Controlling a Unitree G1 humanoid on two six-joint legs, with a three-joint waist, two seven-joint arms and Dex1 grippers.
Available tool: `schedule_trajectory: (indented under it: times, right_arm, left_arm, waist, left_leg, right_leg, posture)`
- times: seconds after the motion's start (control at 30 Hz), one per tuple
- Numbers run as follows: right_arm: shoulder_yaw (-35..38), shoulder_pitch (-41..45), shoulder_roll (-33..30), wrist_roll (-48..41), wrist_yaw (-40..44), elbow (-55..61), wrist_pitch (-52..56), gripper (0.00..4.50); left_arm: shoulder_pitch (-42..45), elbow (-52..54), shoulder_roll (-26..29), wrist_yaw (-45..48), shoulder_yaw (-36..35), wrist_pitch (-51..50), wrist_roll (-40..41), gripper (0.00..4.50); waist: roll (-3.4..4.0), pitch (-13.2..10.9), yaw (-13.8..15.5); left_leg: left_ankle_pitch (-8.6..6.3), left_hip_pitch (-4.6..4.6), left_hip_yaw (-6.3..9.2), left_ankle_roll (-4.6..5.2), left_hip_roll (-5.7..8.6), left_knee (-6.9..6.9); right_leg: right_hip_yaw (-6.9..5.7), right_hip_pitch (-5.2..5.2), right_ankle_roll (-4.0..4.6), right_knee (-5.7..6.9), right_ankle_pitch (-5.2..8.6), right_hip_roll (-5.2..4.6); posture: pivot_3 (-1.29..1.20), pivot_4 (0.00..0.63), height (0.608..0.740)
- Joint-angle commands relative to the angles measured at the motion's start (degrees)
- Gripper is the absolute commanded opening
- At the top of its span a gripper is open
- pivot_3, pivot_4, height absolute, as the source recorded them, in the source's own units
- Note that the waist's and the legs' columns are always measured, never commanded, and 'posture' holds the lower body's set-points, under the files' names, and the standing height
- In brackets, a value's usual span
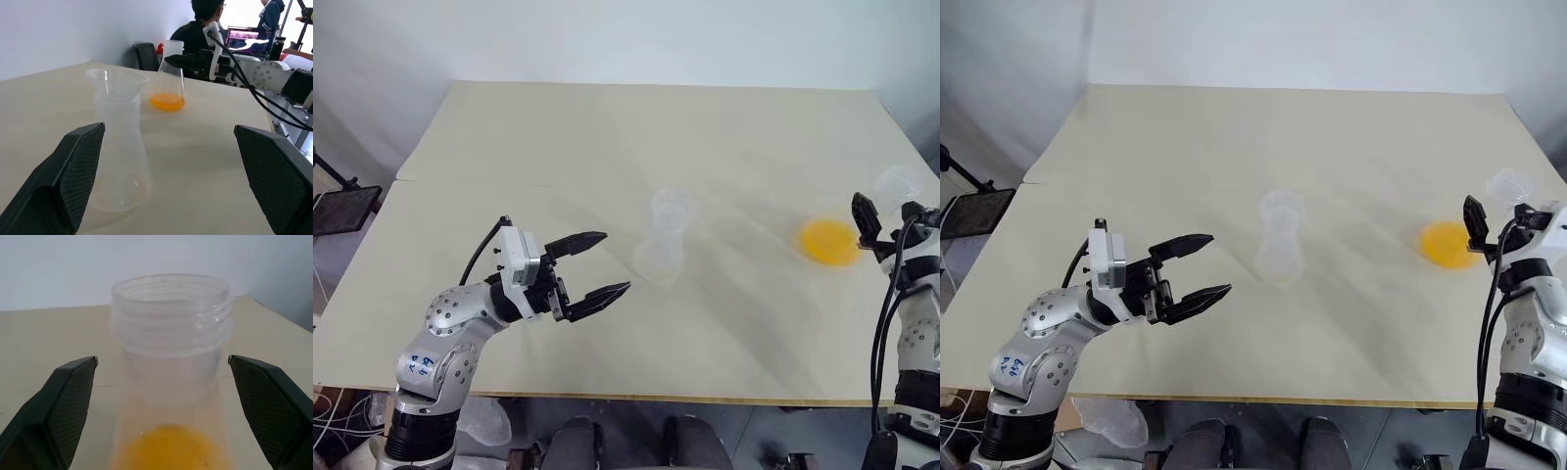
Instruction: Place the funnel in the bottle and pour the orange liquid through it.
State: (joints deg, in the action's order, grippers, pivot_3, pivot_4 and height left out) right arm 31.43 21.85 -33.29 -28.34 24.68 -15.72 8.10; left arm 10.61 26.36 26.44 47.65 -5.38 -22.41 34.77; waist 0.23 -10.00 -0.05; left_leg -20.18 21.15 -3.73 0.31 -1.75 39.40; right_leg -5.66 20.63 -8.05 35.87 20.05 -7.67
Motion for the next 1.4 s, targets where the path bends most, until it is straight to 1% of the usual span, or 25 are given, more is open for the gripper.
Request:
schedule_trajectory:
  times: [0.03, 0.3, 0.43, 0.53, 0.6, 0.63, 0.67, 0.7, 0.9, 1.0, 1.1, 1.2, 1.27, 1.33, 1.4]
  right_arm:
    - [-0.05, 2.56, -2.1, 1.05, 0.96, -2.21, -2.44, 4.5]
    - [-0.26, 7.73, -3.65, 2.84, 1.86, -10.07, -5.46, 4.5]
    - [-0.31, 8.77, -4.09, 2.77, 2.6, -12.2, -6.66, 4.5]
    - [-0.33, 8.91, -3.99, 2.7, 2.83, -12.89, -7.39, 3.93]
    - [-0.43, 8.92, -3.88, 2.7, 2.82, -13.22, -7.61, 3.23]
    - [-0.48, 8.9, -3.85, 2.69, 2.85, -13.32, -7.65, 3.01]
    - [-0.55, 8.93, -3.84, 2.72, 2.88, -13.46, -7.69, 2.66]
    - [-0.64, 8.93, -3.87, 2.78, 2.94, -13.57, -7.67, 2.57]
    - [-0.4, 9.38, -3.97, 2.18, 3.94, -13.1, -8.76, 2.56]
    - [-2.01, 8.98, -3.76, 1.5, 6.52, -6.92, -8.62, 2.56]
    - [-5.25, 9.06, -3.32, 2.11, 8.73, 0.65, -8.5, 2.56]
    - [-10.21, 10.32, -3.81, 5.46, 8.9, 6.87, -7.74, 2.56]
    - [-14.56, 11.33, -4.97, 9.83, 8.32, 10.54, -6.27, 2.56]
    - [-17.55, 12.13, -5.35, 13.89, 7.17, 13.51, -7.16, 2.56]
    - [-20.04, 12.68, -5.37, 16.83, 7.69, 16.24, -10.49, 2.56]
  left_arm:
    - [0.61, 1.94, 0.17, -0.11, 0.15, 0.69, 1.4, 4.47]
    - [1.59, 1.81, -0.02, -0.71, 0.64, 0.81, 1.24, 4.47]
    - [1.6, 1.94, -0.04, -1.09, 0.81, 0.88, 1.22, 4.47]
    - [1.46, 2.16, -0.01, -1.34, 0.87, 1.0, 1.21, 4.5]
    - [1.3, 2.32, 0.07, -1.4, 0.84, 1.09, 1.26, 4.5]
    - [1.25, 2.37, 0.15, -1.4, 0.78, 1.13, 1.3, 4.5]
    - [1.24, 2.35, 0.23, -1.35, 0.71, 1.18, 1.33, 4.5]
    - [1.23, 2.33, 0.3, -1.3, 0.59, 1.23, 1.36, 4.5]
    - [1.37, 1.99, 0.29, -1.14, 0.4, 1.61, 1.33, 4.5]
    - [0.99, 1.9, 0.26, -1.13, 0.14, 1.92, 1.44, 4.5]
    - [0.53, 1.37, 0.32, -1.05, -0.22, 2.34, 1.43, 4.5]
    - [0.9, 0.21, -0.02, -1.02, -0.01, 2.89, 1.23, 4.5]
    - [1.41, -0.7, -0.34, -1.06, 0.33, 3.33, 0.94, 4.5]
    - [1.82, -1.43, -0.55, -0.99, 0.62, 3.71, 0.67, 4.5]
    - [2.21, -2.16, -0.71, -0.88, 0.9, 4.12, 0.47, 4.5]
  waist:
    - [0.0, 0.0, -0.03]
    - [0.01, -0.01, -0.03]
    - [0.01, -0.01, -0.07]
    - [0.01, -0.01, -0.04]
    - [0.01, -0.01, -0.02]
    - [0.01, -0.01, -0.02]
    - [0.01, -0.01, -0.03]
    - [0.01, -0.01, -0.03]
    - [0.01, -0.01, -0.03]
    - [0.09, -0.06, -0.05]
    - [0.44, -0.27, -0.18]
    - [0.46, -0.28, -0.25]
    - [0.46, -0.28, -0.19]
    - [0.46, -0.29, -0.07]
    - [0.43, -0.3, 0.15]
  left_leg:
    - [0.0, 0.0, 0.0, 0.0, 0.0, 0.0]
    - [0.0, 0.01, 0.0, 0.0, -0.01, 0.0]
    - [0.0, 0.03, 0.01, 0.0, -0.01, -0.01]
    - [0.0, 0.02, 0.01, 0.0, -0.01, -0.01]
    - [0.0, 0.03, 0.01, 0.0, -0.01, -0.01]
    - [0.0, 0.03, 0.02, 0.0, -0.02, -0.01]
    - [0.0, 0.04, 0.01, 0.0, -0.02, -0.01]
    - [0.0, 0.04, 0.02, 0.0, -0.02, -0.01]
    - [0.0, 0.05, 0.02, 0.0, -0.02, -0.01]
    - [0.0, 0.05, 0.01, 0.0, -0.01, -0.02]
    - [0.0, 0.07, -0.01, 0.0, -0.03, -0.02]
    - [0.02, 0.05, -0.02, -0.03, -0.02, -0.07]
    - [0.03, 0.06, -0.03, -0.05, -0.02, -0.08]
    - [0.03, 0.07, -0.01, -0.05, -0.03, -0.08]
    - [0.02, 0.1, 0.04, -0.04, -0.02, -0.08]
  right_leg:
    - [0.0, 0.0, 0.0, 0.0, 0.0, 0.0]
    - [-0.01, 0.0, 0.0, -0.02, 0.0, -0.01]
    - [-0.03, 0.0, 0.0, -0.03, 0.0, 0.0]
    - [-0.05, 0.0, 0.0, -0.03, 0.0, 0.0]
    - [-0.05, 0.0, 0.0, -0.04, 0.0, 0.0]
    - [-0.05, 0.0, 0.0, -0.04, 0.0, -0.01]
    - [-0.04, 0.0, 0.0, -0.04, 0.0, -0.01]
    - [-0.05, 0.0, 0.0, -0.04, 0.0, -0.01]
    - [-0.05, 0.0, 0.0, -0.05, 0.0, -0.01]
    - [-0.05, 0.0, 0.0, -0.08, 0.0, 0.0]
    - [-0.02, 0.04, 0.0, -0.1, 0.0, -0.01]
    - [-0.03, 0.07, 0.0, -0.07, 0.0, 0.07]
    - [-0.02, 0.1, 0.0, -0.06, 0.0, 0.07]
    - [-0.03, 0.1, 0.0, -0.05, 0.0, 0.01]
    - [-0.06, 0.1, 0.0, -0.06, 0.0, -0.02]
  posture:
    - [0.0, 0.15, 0.74]
    - [0.0, 0.15, 0.74]
    - [0.0, 0.15, 0.74]
    - [0.0, 0.15, 0.74]
    - [0.0, 0.15, 0.74]
    - [0.0, 0.15, 0.74]
    - [0.0, 0.15, 0.74]
    - [0.0, 0.15, 0.74]
    - [0.0, 0.15, 0.74]
    - [0.0, 0.15, 0.74]
    - [0.0, 0.15, 0.74]
    - [0.0, 0.15, 0.74]
    - [0.0, 0.15, 0.74]
    - [0.0, 0.15, 0.74]
    - [0.0, 0.15, 0.74]
